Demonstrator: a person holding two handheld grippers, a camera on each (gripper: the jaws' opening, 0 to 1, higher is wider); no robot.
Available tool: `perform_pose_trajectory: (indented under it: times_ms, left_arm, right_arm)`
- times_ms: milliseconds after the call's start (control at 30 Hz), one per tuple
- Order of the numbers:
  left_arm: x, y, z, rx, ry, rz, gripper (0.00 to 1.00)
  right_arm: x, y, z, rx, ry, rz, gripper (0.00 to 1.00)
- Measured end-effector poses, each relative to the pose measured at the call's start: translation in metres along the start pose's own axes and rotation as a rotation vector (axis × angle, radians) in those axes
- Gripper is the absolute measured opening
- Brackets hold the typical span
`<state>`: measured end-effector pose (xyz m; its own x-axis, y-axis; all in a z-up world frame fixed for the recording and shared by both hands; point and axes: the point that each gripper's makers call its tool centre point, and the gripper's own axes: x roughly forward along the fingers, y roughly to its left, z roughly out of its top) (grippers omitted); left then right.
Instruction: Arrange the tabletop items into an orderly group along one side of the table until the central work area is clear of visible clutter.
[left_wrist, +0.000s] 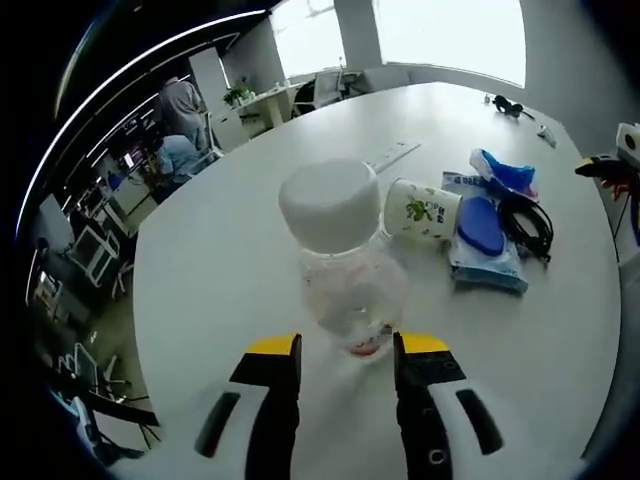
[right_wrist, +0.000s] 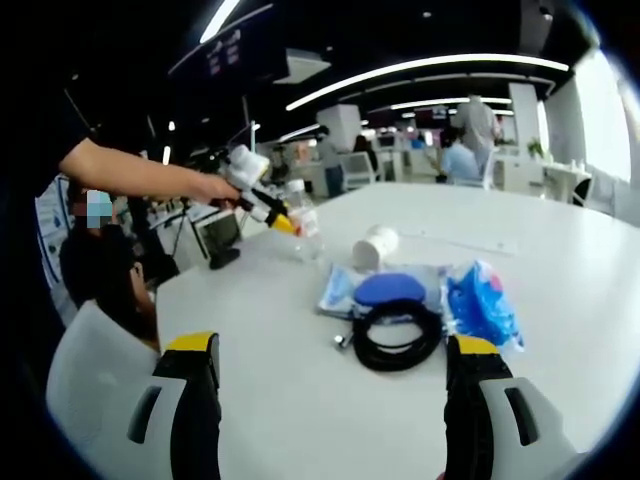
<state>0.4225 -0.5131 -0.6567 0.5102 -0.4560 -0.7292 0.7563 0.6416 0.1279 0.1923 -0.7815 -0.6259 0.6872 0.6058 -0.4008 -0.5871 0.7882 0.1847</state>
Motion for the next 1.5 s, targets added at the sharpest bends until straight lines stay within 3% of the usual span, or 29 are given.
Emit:
perform_pose_trajectory:
  times_ms: [667,1000,1500]
  left_arm:
    - [0.002,-0.002,0.006,-0.068,-0.022,0.048,0.39]
    - [-0.001,-0.011,0.001,-0.070,-0.013,0.033,0.39]
    - [-0.018,-0.030,-0.004,-0.071,-0.044,0.042,0.66]
  right_arm:
    - [-0.010,-0.005,0.002,-0.012,0.005,-0.006,0.92]
    - [-0.013,-0.007,0.002,-0.008,0.002,-0.014,0.91]
    - [-0.004,-0.002,0.013,-0.030,-0.013,0.020,0.91]
